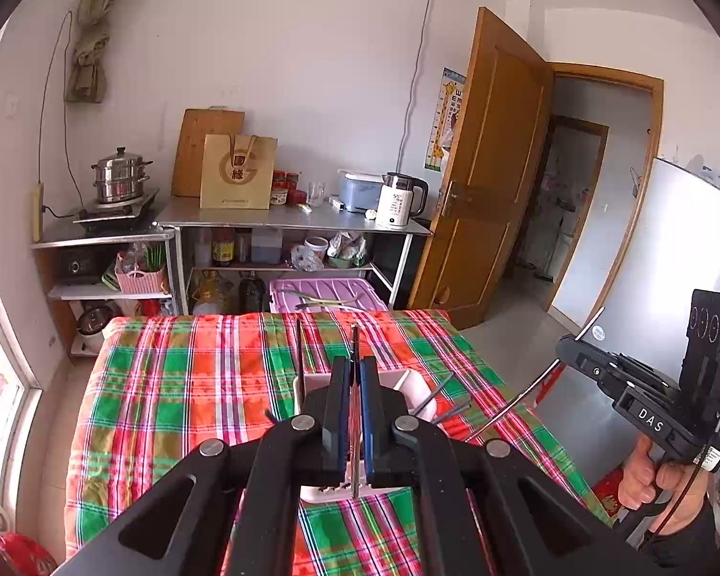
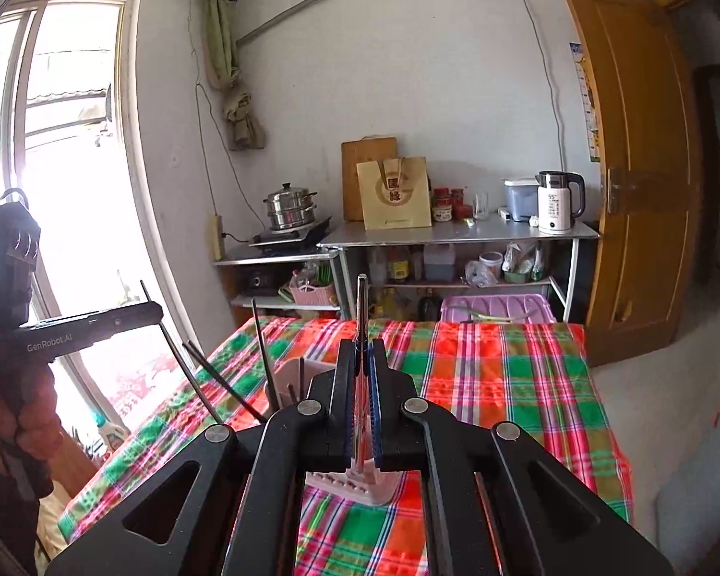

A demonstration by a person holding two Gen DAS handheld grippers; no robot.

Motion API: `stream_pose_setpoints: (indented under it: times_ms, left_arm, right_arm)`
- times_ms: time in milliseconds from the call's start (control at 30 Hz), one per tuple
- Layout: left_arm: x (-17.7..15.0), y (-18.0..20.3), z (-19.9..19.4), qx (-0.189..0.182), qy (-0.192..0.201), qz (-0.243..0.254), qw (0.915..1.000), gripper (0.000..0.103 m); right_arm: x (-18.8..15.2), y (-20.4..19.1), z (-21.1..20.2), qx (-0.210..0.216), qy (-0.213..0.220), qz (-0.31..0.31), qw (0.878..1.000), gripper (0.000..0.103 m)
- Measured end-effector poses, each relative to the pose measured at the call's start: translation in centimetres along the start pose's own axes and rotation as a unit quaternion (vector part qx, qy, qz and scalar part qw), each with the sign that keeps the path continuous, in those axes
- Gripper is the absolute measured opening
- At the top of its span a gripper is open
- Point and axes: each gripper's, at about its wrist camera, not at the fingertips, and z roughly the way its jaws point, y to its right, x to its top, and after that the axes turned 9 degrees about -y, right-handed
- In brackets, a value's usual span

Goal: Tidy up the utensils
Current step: 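Lift the chopsticks in both tools and carry them over the pink basket, then lower the chopsticks into the basket compartments and open both tools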

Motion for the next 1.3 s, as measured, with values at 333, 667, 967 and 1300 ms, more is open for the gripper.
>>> stream_pose_setpoints:
  times_ms: [333, 667, 967, 1300]
  left_arm:
    - [2.5, -0.3, 3.9, 0.002, 0.000, 0.001, 1.0000, 0.004]
    - [2.1, -2.3, 8.0, 0.012, -0.024, -0.007, 0.9996, 0.004]
    - [1.6, -4.0, 10.2, 0.008, -0.050, -0.010, 0.9987, 0.004]
    - [0.0, -5.1, 12.2, -0.007, -0.083, -0.016, 0.9964, 0.004]
  right_arm:
    - [3.0, 1.1, 3.3, 0.028, 0.020, 0.029, 0.999, 0.005]
    - [2.1, 0.9, 7.8, 0.073, 0.000, 0.056, 0.996, 0.005]
    - [0.7, 0.4, 10.5, 0.090, -0.034, 0.057, 0.994, 0.005]
    - [-0.7, 0.1, 12.3, 0.096, -0.068, 0.055, 0.992, 0.005]
